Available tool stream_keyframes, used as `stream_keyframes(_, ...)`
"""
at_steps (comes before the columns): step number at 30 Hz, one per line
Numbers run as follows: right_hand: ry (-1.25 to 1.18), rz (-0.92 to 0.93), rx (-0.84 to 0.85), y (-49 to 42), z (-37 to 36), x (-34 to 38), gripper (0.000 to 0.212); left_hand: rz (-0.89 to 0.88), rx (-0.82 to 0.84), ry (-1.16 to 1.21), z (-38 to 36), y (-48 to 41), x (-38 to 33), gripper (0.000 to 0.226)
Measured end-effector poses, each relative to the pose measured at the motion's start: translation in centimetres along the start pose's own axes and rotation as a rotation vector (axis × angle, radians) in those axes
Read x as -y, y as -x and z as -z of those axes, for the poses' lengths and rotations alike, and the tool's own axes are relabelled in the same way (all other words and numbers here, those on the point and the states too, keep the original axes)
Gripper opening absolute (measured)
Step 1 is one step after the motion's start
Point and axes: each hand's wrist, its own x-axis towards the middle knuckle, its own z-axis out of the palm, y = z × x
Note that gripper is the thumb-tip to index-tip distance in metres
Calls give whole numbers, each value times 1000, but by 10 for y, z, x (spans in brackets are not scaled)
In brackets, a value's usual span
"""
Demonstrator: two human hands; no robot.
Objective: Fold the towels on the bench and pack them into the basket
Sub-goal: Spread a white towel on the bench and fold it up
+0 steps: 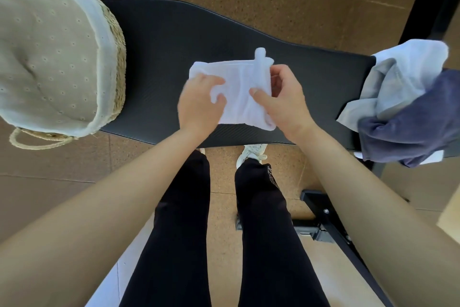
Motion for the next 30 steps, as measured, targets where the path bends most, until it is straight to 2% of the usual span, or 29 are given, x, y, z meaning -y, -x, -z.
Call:
stream_keyframes(2,53,22,30,-4,-18,4,36,140,-49,7,15,-3,13,34)
stream_keyframes(5,65,52,64,-10,-47,8,39,281,107,106,28,-6,29,46)
stream_keyframes(9,62,79,99,-14,-85,9,41,372,246,367,35,-9,38,47)
stream_keyframes(12,95,60,122,-17,-110,7,43,498,259,613,41,-10,38,40)
stream_keyframes(16,157,24,163,-21,-127,-5,55,570,237,693,42,-9,38,30)
stream_keyframes(18,118,13,201,-19,-124,-9,59,494,235,645,39,-8,41,30)
stream_keyframes(20,77,27,172,-13,-115,-13,59,386,221,496,36,-7,46,41)
stream_keyframes(25,235,136,-163,1,-83,-33,65,-6,6,-94,28,6,46,70)
stream_keyframes(28,325,90,-131,4,-69,-48,82,-200,-60,-284,19,11,47,70)
stream_keyframes(30,351,44,-65,3,-67,-54,89,-211,-14,-326,12,15,46,66)
